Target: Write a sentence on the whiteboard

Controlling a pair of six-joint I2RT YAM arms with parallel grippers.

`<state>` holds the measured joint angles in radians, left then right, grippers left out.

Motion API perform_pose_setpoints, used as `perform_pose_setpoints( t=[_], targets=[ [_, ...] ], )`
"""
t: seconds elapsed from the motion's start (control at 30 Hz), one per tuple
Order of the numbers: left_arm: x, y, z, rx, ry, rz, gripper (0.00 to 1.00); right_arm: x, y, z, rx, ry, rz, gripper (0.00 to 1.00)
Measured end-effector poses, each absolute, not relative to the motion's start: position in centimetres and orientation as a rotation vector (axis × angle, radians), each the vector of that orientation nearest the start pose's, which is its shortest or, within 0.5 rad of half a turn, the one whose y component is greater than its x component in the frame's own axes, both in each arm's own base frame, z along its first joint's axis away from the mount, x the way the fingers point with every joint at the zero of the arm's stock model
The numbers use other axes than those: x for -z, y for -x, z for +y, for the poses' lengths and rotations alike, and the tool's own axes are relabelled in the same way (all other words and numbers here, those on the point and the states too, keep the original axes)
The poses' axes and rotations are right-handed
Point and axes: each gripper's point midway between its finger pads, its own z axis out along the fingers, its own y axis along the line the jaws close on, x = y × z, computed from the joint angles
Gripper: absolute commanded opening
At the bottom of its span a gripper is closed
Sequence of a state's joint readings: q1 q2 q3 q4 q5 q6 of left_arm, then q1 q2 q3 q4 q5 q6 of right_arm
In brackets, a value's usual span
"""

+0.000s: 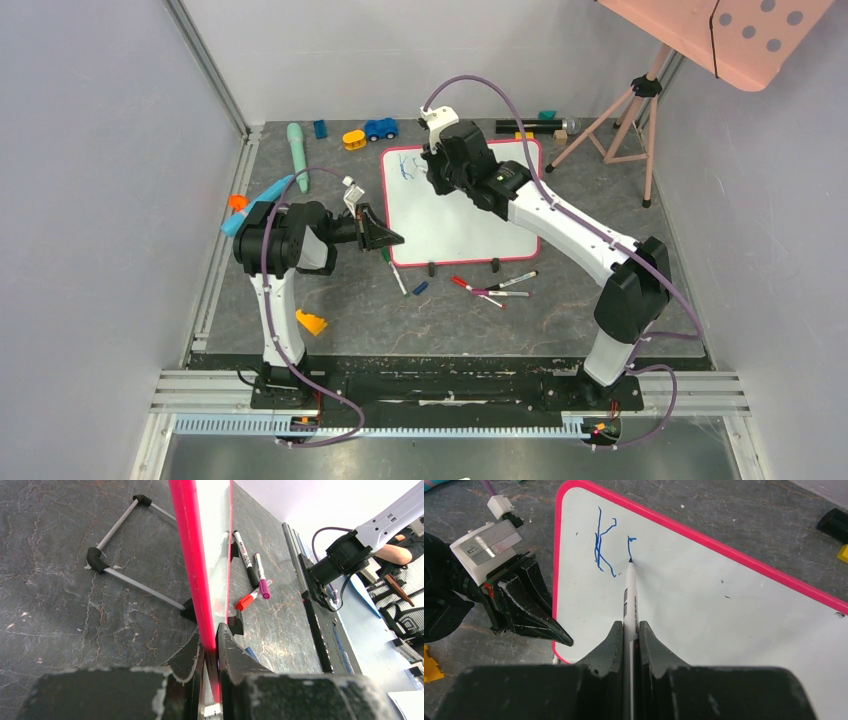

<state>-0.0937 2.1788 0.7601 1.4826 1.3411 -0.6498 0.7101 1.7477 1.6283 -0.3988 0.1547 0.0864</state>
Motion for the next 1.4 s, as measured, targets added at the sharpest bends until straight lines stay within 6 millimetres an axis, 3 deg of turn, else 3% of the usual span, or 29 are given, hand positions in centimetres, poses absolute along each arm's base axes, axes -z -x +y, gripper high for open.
perform_pose_setpoints(
  t=[0.27,0.57,0.77,1.0,1.4],
  targets=[
    [-7.0,-34.1,-20.9,1.542,-0.733,1.637,0.02,-22.8,-39.5,31.4,-0.335,0.57,2.055,0.0],
    [-7.0,-34.1,-20.9,1.543,-0.736,1.637,0.02,-22.7,-39.0,31.3,-0.358,0.57,2.062,0.0],
    [-7.0,-34.0,-20.9,1.543,-0.738,1.635,0.02,-23.8,-38.7,32.1,-0.425,0.588,2.042,0.0],
    [-7.0,-34.0,-20.9,1.543,-0.738,1.635,0.02,-25.6,-39.1,31.1,-0.437,0.554,2.012,0.0],
    [-7.0,-34.0,-20.9,1.543,-0.739,1.635,0.02,-25.8,-39.9,30.0,-0.382,0.513,2.011,0.0]
  ],
)
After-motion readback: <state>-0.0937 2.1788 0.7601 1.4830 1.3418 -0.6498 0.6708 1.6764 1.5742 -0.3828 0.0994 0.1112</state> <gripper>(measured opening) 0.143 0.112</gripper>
